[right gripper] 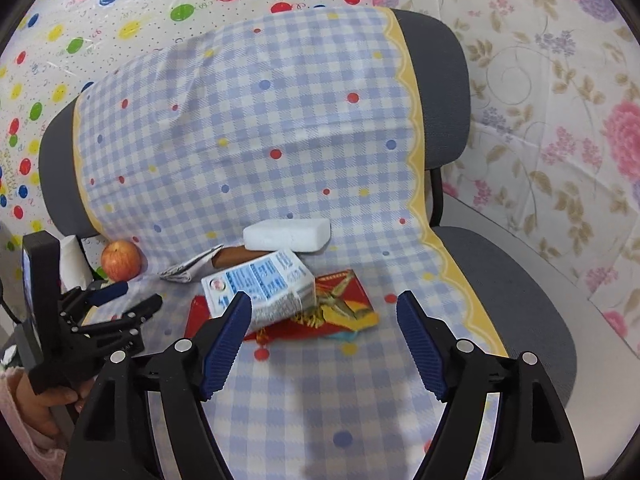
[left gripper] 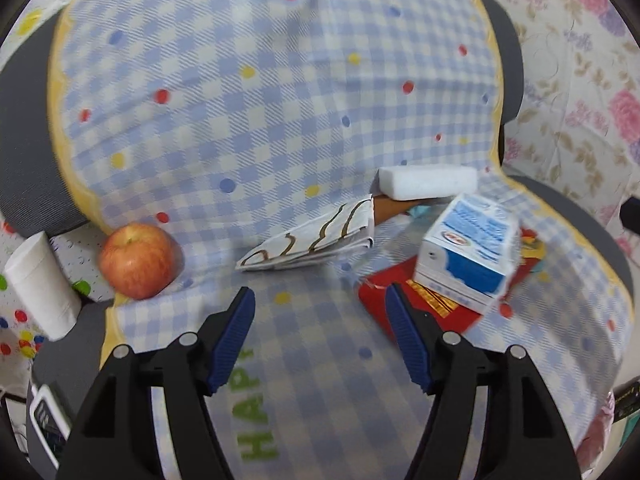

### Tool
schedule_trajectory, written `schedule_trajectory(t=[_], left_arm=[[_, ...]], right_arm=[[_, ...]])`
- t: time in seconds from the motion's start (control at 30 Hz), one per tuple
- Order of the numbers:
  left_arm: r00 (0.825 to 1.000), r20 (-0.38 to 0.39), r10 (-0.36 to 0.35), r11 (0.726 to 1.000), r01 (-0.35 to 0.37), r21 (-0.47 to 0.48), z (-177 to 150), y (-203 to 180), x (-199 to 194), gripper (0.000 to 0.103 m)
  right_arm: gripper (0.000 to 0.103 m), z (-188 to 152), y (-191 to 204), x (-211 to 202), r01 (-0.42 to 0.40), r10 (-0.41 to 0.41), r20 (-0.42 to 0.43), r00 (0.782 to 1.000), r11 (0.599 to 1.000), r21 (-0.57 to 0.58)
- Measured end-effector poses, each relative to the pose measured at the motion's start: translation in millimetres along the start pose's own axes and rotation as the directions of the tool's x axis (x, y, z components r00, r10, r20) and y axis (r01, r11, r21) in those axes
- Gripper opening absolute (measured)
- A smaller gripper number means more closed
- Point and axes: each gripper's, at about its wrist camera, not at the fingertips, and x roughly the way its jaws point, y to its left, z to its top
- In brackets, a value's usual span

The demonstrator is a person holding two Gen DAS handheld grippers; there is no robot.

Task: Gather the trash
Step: 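Move both open tools back over the chair seat toward the remaining trash, then grasp the white striped paper wrapper with the left tool while the right tool grasps the white foam block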

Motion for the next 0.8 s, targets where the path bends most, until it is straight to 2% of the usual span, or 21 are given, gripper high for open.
schedule_trajectory(t=[0.1,0.3,0.33,0.37,0.43,0.5,0.53,0.57,0.73,0.8], left_arm=[[0.999,-0.038,0.018,0.999,-0.016,0.044,9.4,-6.2,24.9,0.066],[0.995,-0.096,0.009,0.995,0.001,0.104,26.0,-16.7,62.7,0.066],[0.995,-0.099,0.008,0.994,0.003,0.111,28.7,-17.6,67.0,0.061],[0.995,-0.096,0.006,0.993,0.005,0.114,30.9,-17.8,68.3,0.050],[0.998,-0.068,-0.003,0.994,0.010,0.107,34.4,-15.6,62.8,0.037],[0.999,-0.022,-0.043,0.996,0.044,0.074,35.5,-8.5,47.8,0.019],[0.998,-0.011,-0.056,0.997,0.056,0.061,36.0,-5.8,42.8,0.006],[0.997,0.006,-0.074,0.996,0.073,0.043,36.0,-1.2,35.4,0.000],[0.988,0.097,-0.119,0.993,0.120,-0.002,36.9,14.3,-4.8,0.000],[0.987,0.088,-0.133,0.991,0.132,0.017,38.3,12.5,-10.4,0.000]], right_arm=[[0.075,8.8,-2.2,13.8,-0.008,0.008,-0.008,1.000,1.000,0.014],[0.075,16.0,-8.2,24.7,-0.001,0.002,-0.018,1.000,1.000,0.020],[0.075,16.4,-9.0,25.8,0.000,0.000,-0.020,1.000,1.000,0.023],[0.075,16.8,-10.2,26.9,0.000,0.000,-0.021,1.000,1.000,0.026],[0.075,15.6,-11.7,26.8,0.001,-0.001,-0.021,1.000,1.000,0.026],[0.075,13.7,-11.6,27.4,0.000,0.001,-0.022,1.000,1.000,0.026],[0.075,13.1,-11.8,28.4,-0.002,0.003,-0.025,1.000,1.000,0.025],[0.075,12.2,-11.5,29.7,-0.005,0.006,-0.028,1.000,1.000,0.026],[0.075,11.3,-2.1,40.2,-0.025,0.026,-0.038,0.999,1.000,0.013],[0.075,13.1,1.2,45.3,-0.029,0.029,-0.044,0.999,1.000,0.007]])
